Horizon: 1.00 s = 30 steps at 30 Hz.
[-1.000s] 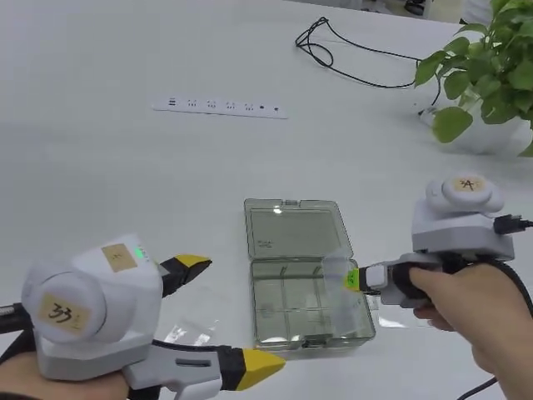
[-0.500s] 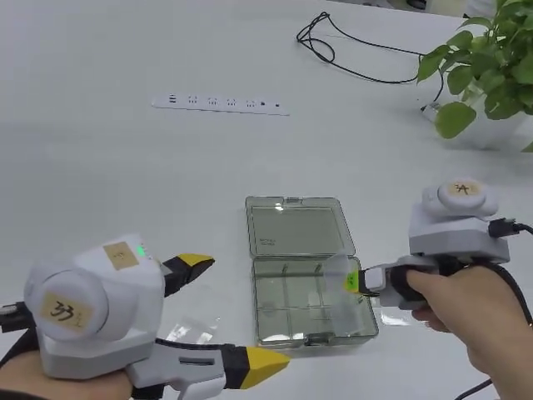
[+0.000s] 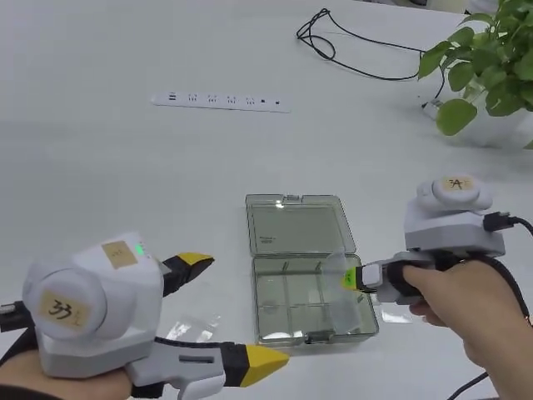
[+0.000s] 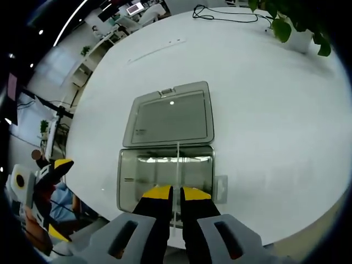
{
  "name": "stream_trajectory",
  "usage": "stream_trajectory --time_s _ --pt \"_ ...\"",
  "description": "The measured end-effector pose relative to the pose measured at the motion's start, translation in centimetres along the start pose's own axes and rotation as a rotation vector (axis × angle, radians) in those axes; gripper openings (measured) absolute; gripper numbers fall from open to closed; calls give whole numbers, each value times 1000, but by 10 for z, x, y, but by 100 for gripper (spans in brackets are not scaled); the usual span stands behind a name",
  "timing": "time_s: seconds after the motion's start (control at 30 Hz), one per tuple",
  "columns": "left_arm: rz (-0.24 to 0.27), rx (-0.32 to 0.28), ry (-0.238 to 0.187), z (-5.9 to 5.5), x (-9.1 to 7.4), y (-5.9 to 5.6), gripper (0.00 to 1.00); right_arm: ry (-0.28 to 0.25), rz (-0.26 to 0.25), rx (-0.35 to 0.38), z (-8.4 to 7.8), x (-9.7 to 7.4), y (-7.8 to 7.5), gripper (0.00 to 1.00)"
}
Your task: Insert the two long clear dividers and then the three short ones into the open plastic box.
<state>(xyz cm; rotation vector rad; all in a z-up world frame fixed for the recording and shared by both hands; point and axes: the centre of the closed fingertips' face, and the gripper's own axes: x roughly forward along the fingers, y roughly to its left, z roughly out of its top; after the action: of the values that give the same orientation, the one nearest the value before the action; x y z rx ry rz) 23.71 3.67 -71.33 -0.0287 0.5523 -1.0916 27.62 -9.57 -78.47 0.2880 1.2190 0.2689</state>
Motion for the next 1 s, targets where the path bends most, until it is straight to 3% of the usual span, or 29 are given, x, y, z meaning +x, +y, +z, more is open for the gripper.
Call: stream_trajectory --time_s 0.53,1.0 --pt "-2 -4 7 -4 1 0 88 2 6 -30 -2 3 4 7" --pt "10 -11 11 -5 0 1 87 8 41 -67 -3 19 4 8"
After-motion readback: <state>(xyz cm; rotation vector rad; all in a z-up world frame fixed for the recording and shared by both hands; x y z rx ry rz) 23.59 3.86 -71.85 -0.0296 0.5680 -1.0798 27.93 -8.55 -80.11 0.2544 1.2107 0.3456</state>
